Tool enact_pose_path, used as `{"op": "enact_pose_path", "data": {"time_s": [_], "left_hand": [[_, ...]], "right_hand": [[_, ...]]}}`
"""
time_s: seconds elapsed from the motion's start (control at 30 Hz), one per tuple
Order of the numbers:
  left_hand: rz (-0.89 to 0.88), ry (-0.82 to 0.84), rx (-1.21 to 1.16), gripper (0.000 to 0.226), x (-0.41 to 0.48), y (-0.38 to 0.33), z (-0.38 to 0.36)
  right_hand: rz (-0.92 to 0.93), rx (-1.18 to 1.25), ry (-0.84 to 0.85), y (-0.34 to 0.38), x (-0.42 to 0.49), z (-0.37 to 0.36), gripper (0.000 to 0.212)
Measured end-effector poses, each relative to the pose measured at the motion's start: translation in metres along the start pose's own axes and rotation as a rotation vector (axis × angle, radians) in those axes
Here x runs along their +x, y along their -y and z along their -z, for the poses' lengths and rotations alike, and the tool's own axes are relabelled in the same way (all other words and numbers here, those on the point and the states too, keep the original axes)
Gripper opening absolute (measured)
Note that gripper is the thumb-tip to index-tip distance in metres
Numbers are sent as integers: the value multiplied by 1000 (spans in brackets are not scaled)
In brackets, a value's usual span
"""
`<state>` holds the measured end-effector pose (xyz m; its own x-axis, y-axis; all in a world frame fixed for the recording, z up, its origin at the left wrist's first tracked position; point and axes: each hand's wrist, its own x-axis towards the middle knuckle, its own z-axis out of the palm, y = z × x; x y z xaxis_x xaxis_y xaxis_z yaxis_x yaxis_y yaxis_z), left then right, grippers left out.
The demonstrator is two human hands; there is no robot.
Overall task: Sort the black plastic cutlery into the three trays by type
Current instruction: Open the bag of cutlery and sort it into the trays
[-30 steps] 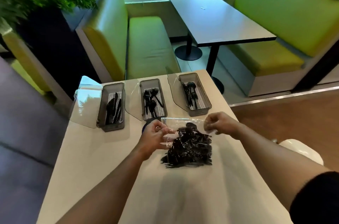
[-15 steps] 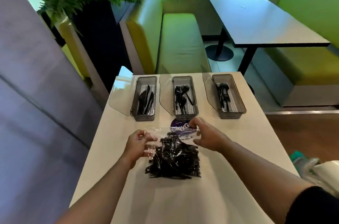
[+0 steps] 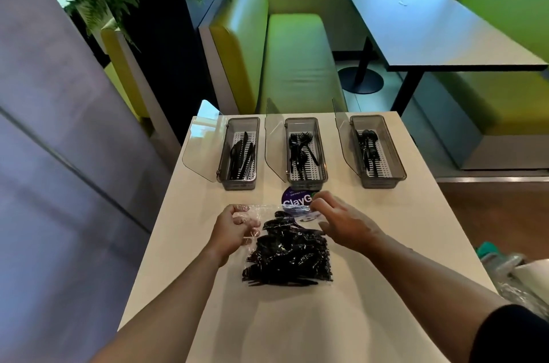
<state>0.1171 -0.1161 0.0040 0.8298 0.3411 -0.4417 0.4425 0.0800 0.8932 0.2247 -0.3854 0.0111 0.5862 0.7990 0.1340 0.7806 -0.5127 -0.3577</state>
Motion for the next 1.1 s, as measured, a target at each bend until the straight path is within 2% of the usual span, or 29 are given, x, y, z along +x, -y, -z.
{"op": "enact_pose_path", "data": {"time_s": [0.1,0.3,0.43,0.5,0.57,0.67,0.83,1.0,1.1], "left_hand": [[5,2,-24,31,0,0,-2],[2,36,-19,35,2,5,-6],[-15,64,22,61,0,5,-5],[-33,66,24,77,0,5,-5],[-54,60,31,82,0,4,-4],[-83,58,74,70,0,4,-4],[-68,55,33,37,-2,6,-8],[-73,59,-5,29,-4,3,-12],[-88,66,23,27,-5,2,-14]], "right_hand": [[-36,-32,48,-6,-6,1,42],[-63,-21,5,-11,-10,-2,27],[-115,49,-33,-13,-10,3,9],[-224,137,-38,-15,-9,5,7],[-376,258,-38,-18,-6,6,10],[-567,399,-48,-22,-3,9,18],[-649,402,-57,-24,-3,12,20],[-762,391,-121,-26,-2,3,22],[-932,636,-218,-24,1,1,26]]}}
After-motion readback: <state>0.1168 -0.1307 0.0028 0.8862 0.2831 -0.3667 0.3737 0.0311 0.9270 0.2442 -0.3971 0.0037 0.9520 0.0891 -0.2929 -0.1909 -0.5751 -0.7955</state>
